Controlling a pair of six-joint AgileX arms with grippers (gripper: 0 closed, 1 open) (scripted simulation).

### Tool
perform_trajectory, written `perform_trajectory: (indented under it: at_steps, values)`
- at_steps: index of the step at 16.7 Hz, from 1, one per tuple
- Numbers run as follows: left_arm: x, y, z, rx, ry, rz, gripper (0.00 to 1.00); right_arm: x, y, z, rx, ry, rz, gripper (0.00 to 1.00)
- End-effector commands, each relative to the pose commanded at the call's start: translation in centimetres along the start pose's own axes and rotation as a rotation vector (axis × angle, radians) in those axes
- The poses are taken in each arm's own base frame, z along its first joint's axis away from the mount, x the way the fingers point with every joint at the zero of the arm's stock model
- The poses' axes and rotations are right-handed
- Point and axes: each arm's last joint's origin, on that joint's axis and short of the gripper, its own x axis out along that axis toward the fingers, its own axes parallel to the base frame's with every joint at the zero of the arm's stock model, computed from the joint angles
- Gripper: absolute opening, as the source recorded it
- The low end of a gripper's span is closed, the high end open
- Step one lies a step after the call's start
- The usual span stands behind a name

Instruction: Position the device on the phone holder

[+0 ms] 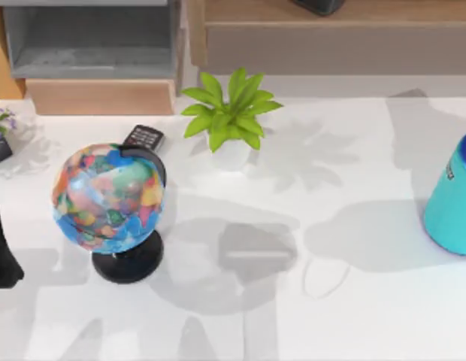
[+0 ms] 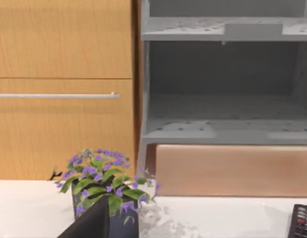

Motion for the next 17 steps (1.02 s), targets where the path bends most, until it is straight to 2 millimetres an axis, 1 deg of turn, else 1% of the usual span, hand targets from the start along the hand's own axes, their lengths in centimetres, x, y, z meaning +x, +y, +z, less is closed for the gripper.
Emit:
perform_trajectory:
  at_steps: [2,4,8,11,13,15,17]
  values:
    - [0.0,0.0,0.0,0.0,0.0,0.0,1.0,-1.6,-1.9,-1.3,-0.016,-0.025,-0.078,0.0]
    - [0.0,0.0,0.0,0.0,0.0,0.0,1.0,-2.8,-3.6,-3.1,-0.022,-0.025,-0.155,0.0]
    - [0.0,0.0,0.0,0.0,0.0,0.0,1.0,-4.7,-6.3,-7.6,0.01,0.036,-0.278,0.0]
    - [0.0,0.0,0.0,0.0,0.0,0.0,1.0,-5.6,-7.4,-10.6,0.055,0.096,-0.336,0.0]
    - [0.0,0.0,0.0,0.0,0.0,0.0,1.0,-5.9,-7.9,-12.3,0.086,0.131,-0.359,0.0]
    - [0.0,0.0,0.0,0.0,0.0,0.0,1.0,-6.1,-8.0,-13.3,0.108,0.156,-0.37,0.0]
    - [0.0,0.0,0.0,0.0,0.0,0.0,1.0,-6.2,-8.1,-13.6,0.115,0.163,-0.373,0.0]
